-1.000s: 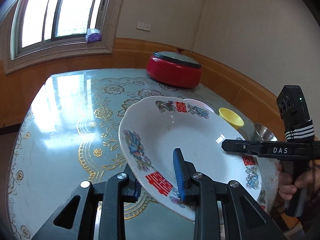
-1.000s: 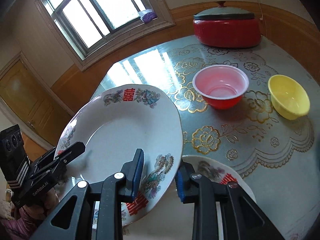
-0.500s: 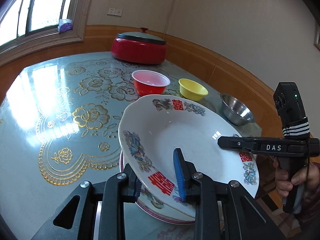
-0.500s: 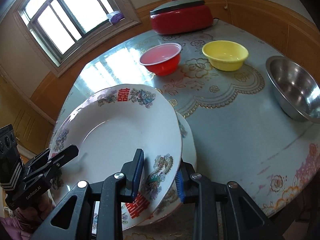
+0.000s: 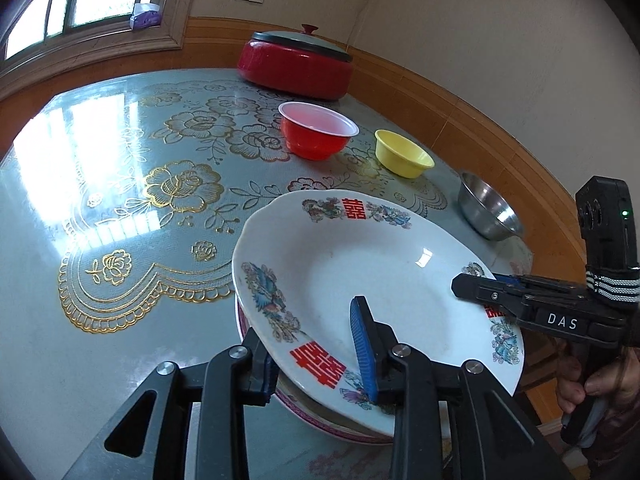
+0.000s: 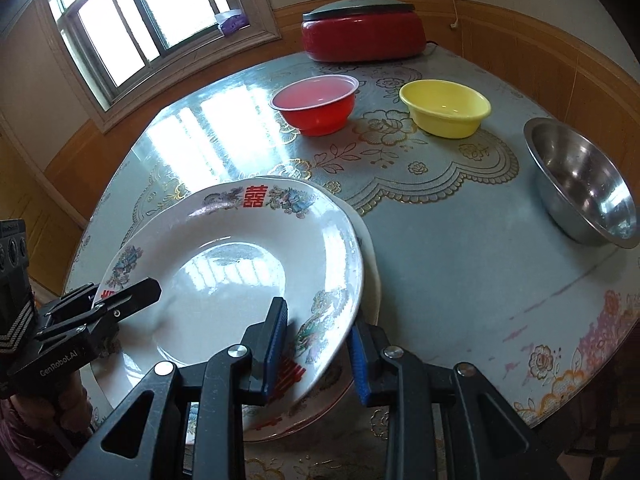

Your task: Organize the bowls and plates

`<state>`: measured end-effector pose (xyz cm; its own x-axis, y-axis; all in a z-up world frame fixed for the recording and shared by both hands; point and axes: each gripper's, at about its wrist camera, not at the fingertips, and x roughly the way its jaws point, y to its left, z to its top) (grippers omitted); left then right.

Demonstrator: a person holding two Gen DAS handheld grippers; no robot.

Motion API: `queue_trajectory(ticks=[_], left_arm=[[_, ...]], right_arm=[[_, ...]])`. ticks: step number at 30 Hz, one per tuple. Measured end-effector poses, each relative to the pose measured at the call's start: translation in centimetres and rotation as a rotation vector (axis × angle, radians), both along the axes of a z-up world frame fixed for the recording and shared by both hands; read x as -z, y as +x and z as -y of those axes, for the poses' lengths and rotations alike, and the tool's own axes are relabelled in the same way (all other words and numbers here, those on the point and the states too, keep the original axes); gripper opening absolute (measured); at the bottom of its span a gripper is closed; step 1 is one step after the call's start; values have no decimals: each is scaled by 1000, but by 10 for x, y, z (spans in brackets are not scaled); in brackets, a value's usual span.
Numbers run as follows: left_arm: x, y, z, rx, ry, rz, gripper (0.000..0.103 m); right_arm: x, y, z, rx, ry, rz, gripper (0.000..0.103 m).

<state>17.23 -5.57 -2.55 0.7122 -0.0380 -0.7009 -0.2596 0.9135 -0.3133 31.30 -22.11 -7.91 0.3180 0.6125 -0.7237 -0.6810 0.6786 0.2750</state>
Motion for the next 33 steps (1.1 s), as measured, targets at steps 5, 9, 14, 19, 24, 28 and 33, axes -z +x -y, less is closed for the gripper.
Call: queue_trajectory(ticks=[5,9,14,19,24,28,33], left_arm=[[0,-1,1,10,-15,-11,34],[-1,0,3,19,-9,-29,35],[-2,1,4,28,2,-40,36],[-2,-2,4,38,-2,-37,36],[-5,-7,3,30,-2,-32,36],[-6,-12,3,24,0,-25,36],[-8,-16,5,4,31,-31,37]], right_arm=[[-1,0,3,-1,-7,-3,29],[-4,0,7,13,-11,-1,29],[-7,-3,7,19,-45,54,31],[-6,-3,5,29,-54,73,31],[-7,-3,0,19,-83,99,31],[-8,4,-1,38,-67,84,31],[-3,17,-8,75,-61,66,31]])
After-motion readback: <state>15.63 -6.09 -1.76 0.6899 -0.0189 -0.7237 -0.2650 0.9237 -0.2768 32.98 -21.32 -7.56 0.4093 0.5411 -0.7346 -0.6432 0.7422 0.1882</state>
